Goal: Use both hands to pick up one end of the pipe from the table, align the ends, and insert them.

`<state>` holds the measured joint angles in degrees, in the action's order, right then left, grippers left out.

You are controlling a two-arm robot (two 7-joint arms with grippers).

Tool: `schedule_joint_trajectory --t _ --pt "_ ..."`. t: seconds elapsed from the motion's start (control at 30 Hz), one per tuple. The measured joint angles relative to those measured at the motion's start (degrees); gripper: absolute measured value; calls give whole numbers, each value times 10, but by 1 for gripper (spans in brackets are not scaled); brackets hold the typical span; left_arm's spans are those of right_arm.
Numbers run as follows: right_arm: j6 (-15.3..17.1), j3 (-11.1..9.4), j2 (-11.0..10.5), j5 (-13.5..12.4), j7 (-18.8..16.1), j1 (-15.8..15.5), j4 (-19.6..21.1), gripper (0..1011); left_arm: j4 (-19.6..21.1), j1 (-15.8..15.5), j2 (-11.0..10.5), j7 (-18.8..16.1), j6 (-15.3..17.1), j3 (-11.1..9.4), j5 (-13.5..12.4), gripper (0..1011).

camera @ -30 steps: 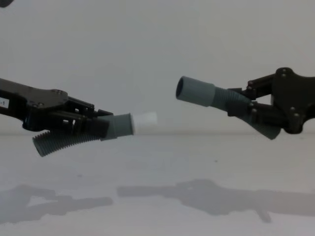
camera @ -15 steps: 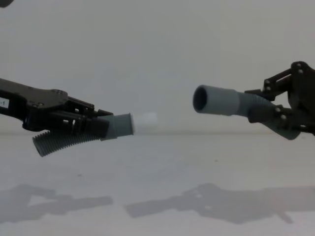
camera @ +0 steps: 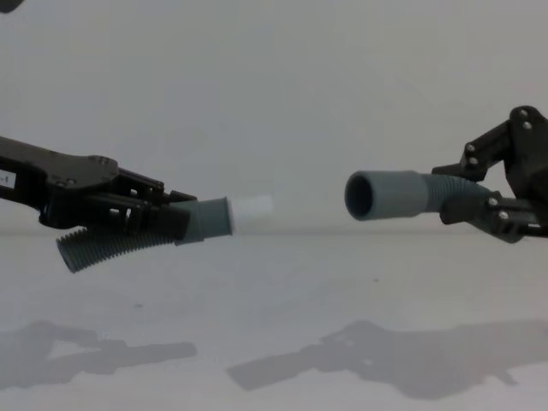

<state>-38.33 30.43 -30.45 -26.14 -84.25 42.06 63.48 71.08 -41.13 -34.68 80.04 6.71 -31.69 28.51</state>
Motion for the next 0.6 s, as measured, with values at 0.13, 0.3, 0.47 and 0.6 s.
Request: schedule_joint_trajectory --t 0.13,0.3,0.47,0.6 --pt "0 0 -4 16 15 -1 8 185 0 0 0 0 0 0 0 334" --pt "4 0 -11 37 35 -5 18 185 0 0 0 0 0 0 0 334" --pt "13 0 -18 56 55 -10 29 185 0 0 0 0 0 0 0 334" --pt "20 0 -23 68 70 -13 35 185 0 0 0 0 0 0 0 334"
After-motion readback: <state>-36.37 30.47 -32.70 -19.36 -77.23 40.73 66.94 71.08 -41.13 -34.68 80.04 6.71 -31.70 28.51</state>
